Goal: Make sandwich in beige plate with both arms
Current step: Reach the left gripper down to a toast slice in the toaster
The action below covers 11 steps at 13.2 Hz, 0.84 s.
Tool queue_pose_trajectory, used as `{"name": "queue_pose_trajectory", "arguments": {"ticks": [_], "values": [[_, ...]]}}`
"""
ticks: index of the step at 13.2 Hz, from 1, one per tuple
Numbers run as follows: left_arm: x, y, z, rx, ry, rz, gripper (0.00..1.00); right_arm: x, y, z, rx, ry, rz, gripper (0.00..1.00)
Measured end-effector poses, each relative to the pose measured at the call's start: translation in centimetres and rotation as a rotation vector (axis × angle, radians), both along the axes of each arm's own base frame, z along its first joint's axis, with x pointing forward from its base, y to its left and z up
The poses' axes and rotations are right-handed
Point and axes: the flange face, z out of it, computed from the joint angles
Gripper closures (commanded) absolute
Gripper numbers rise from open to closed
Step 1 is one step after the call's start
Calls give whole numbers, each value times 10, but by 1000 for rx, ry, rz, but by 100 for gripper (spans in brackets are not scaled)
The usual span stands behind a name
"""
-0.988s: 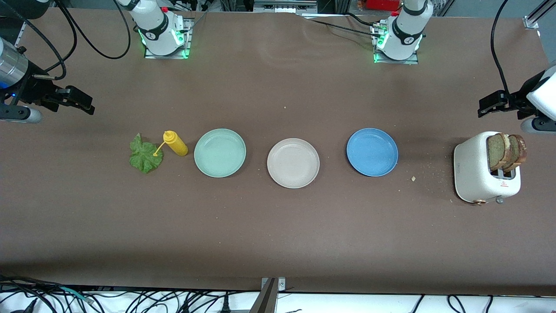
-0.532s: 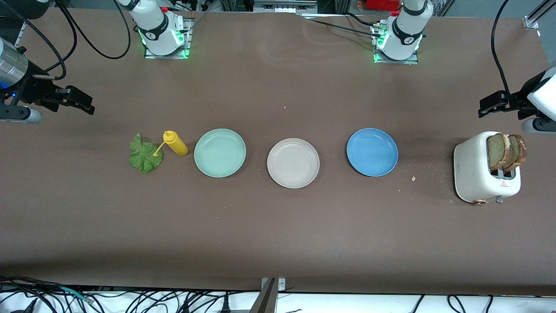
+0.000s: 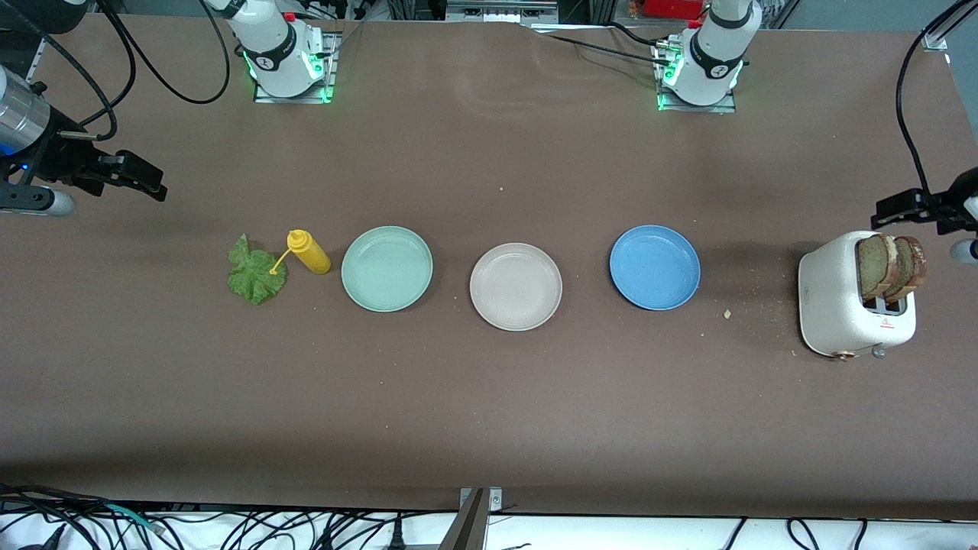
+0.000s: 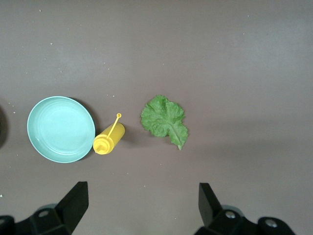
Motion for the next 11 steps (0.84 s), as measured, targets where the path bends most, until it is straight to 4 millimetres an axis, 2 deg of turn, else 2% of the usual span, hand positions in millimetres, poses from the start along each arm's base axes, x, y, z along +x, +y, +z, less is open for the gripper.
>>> {"name": "queue_pose_trajectory", "arguments": {"ticks": [5,9,11], "values": [[16,36,-74,-7,-1,-5,1,0,1,0,0,2,1,0],[16,64,-107,-16,13,1,1,0,1,-1,0,2,2,0],[13,68,-123,-18,14,0,1,0,1,-1,0,2,2,0]]}}
